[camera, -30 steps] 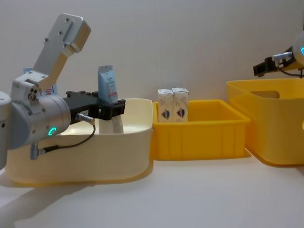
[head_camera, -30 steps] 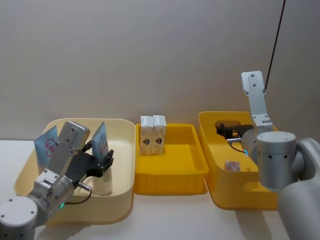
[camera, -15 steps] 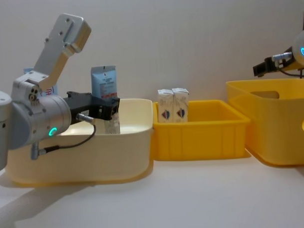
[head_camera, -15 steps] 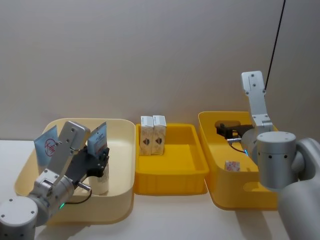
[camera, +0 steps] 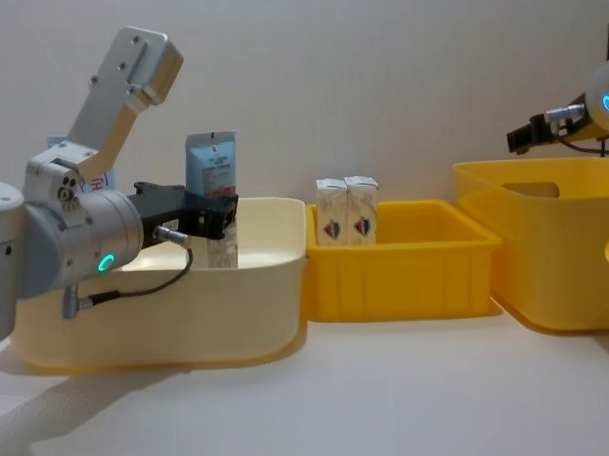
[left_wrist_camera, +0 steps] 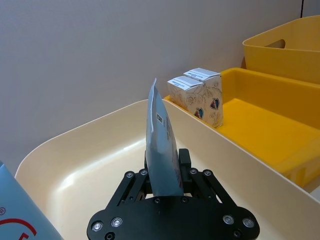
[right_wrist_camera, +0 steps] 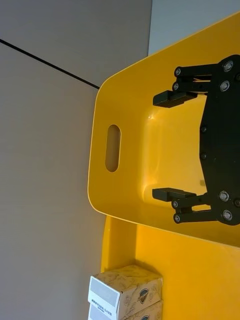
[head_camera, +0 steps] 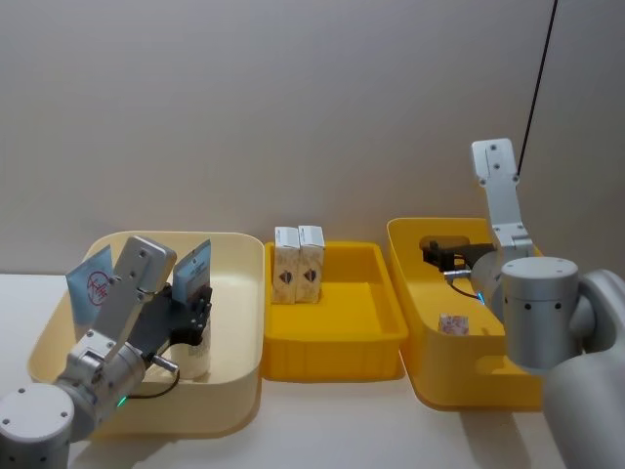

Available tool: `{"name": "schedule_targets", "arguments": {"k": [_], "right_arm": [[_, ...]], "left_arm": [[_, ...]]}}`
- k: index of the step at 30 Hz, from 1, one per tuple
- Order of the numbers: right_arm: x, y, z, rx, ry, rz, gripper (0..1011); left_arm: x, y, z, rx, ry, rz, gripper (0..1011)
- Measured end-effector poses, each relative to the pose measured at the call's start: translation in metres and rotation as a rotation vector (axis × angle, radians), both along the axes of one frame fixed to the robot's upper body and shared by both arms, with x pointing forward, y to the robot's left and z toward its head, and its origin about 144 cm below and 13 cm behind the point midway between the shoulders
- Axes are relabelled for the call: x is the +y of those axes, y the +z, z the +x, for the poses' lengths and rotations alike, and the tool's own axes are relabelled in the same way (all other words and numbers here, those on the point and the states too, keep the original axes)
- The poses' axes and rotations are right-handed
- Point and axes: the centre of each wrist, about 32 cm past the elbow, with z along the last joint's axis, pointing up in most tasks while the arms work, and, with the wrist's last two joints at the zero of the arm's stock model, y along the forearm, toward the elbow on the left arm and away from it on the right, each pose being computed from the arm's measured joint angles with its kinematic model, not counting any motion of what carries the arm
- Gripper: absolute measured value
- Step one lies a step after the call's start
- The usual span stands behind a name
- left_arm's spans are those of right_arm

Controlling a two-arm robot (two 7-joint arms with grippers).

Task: Bimanual collaborative sorting of washing and personal care products

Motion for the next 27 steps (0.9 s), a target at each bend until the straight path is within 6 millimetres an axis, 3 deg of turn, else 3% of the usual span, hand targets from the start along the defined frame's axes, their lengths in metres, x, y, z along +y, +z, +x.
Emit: {"name": "schedule_targets", "arguments": {"k": [27], "right_arm": [[0.0, 0.0, 0.0, 0.0, 0.0, 0.0, 1001]], "left_arm": [[0.0003, -0.0001, 0.0, 0.0, 0.001, 0.0, 272]]}}
